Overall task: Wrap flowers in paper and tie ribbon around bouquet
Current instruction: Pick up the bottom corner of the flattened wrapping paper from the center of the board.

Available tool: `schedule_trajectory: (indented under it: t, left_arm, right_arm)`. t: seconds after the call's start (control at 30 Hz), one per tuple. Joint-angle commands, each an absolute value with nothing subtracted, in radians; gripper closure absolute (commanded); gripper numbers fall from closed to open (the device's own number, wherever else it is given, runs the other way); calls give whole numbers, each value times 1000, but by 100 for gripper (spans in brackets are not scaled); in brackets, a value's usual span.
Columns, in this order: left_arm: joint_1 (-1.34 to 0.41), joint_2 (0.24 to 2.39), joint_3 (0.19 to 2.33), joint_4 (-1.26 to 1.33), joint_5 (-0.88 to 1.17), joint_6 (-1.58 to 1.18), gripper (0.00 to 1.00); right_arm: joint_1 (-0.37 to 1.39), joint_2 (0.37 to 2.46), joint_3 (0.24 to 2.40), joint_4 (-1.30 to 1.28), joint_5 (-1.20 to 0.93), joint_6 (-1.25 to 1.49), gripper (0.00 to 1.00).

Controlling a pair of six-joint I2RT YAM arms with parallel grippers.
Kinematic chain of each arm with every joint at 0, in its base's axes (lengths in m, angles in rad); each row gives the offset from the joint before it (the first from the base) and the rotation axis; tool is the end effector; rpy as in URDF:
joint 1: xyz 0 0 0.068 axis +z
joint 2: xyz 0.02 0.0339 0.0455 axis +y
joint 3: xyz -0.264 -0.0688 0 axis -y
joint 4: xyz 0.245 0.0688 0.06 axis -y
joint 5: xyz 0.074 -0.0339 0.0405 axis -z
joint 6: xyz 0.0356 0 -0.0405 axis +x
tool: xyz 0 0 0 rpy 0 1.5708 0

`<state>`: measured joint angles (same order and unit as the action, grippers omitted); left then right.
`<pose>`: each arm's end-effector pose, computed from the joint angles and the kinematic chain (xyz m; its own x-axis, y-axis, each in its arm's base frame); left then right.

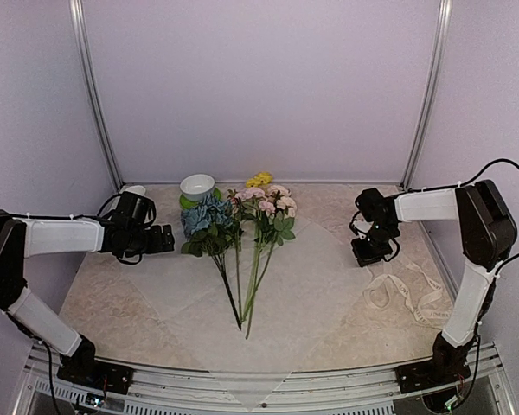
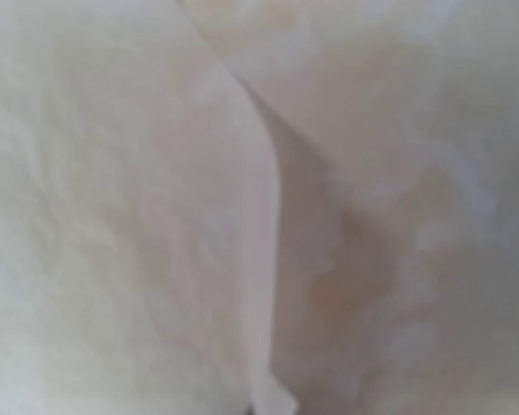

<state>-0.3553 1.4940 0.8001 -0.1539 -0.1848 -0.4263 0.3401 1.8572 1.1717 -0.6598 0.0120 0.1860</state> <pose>0.2822 -0.0977 0.1844 -0.7343 -0.1611 -0.6594 -0.0831 0.9855 -0.1481 0.3270 0.1153 0.1513 -0.9642 -0.1450 -0.2219 -0.1554 0.9874 0.0299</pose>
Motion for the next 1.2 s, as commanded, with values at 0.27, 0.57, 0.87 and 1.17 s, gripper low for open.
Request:
schedule_trajectory:
  t: [0.27,0.57,0.87,1.17]
  left_arm:
    - [-350,1530,785,-74,-128,-467,1]
    - [-359,1562,792,-63,-125,-450,1]
    - [-396,1623,804,-56,-133,-439,1]
    - [-549,1440,829,-24,-237,-267,1]
  right_arm:
    - [276,1830,1142,-647,-48,194,100]
    - [206,1796,1132,-655,-5,200,100]
    - [207,1761,1097,-676,25,216,100]
    - [436,1705,1310,-803,206,109,1]
